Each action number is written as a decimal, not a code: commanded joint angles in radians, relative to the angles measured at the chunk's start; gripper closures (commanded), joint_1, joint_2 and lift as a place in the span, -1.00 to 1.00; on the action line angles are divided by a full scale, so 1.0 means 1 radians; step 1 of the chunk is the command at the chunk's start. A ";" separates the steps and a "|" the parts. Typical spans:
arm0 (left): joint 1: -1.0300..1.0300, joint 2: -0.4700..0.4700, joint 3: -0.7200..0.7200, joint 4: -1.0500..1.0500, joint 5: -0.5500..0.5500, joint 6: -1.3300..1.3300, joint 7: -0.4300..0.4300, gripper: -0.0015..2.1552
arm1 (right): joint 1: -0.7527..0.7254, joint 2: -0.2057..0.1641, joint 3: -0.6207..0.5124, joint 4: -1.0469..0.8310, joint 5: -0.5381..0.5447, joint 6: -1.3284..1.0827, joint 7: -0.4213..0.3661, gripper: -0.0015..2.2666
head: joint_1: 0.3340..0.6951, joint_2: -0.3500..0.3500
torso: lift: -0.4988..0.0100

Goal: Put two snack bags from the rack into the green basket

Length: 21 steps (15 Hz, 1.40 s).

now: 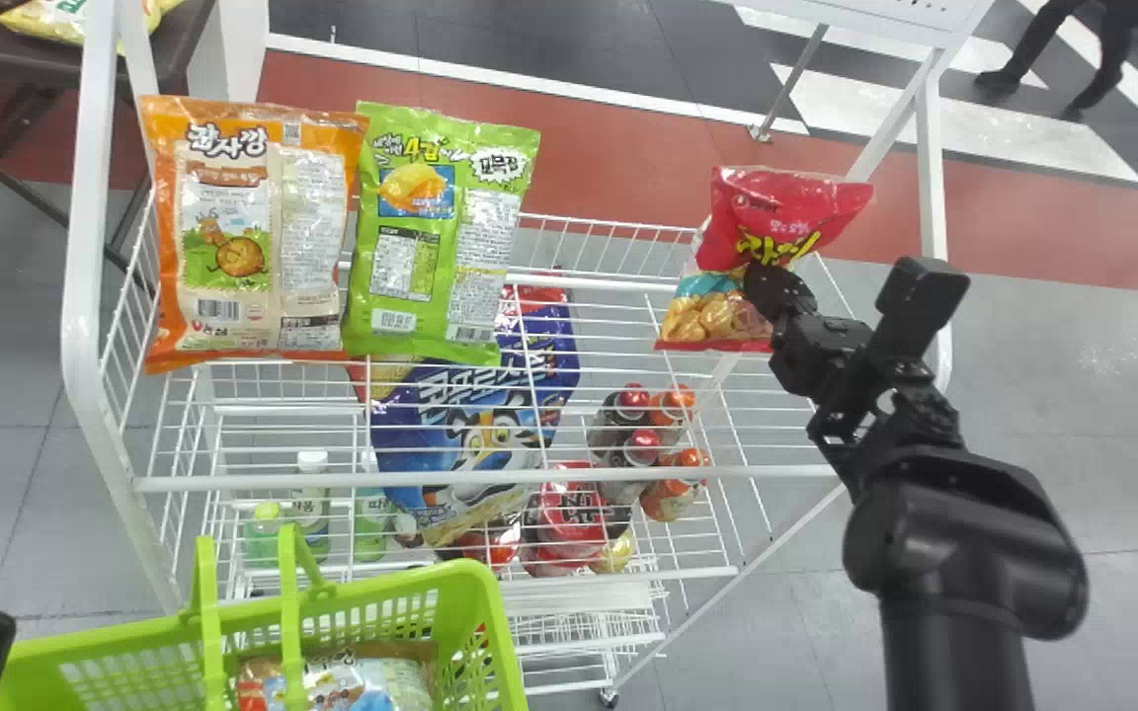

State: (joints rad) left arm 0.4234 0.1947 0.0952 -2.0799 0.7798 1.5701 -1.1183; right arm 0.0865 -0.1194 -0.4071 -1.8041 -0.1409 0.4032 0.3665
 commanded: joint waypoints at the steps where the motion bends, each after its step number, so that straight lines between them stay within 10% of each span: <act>1: 0.002 0.000 0.001 -0.005 0.001 0.001 0.000 0.10 | 0.105 0.007 -0.019 -0.188 -0.111 0.139 0.000 0.99 | 1.00 -1.00 | 0.95; 12: 0.031 -0.009 0.008 -0.045 0.001 0.001 0.003 0.10 | 0.372 0.086 -0.105 -0.821 -0.592 1.130 -0.006 0.99 | 1.00 -1.00 | 0.95; 21: 0.041 -0.038 0.009 -0.051 -0.010 0.001 0.015 0.10 | 0.452 0.093 -0.064 -0.870 -0.803 1.169 -0.074 0.99 | 1.00 -0.93 | 0.95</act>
State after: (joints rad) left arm 0.4648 0.1584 0.1074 -2.1297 0.7726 1.5701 -1.1027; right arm 0.5175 -0.0261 -0.4938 -2.6765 -0.9282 1.5609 0.2970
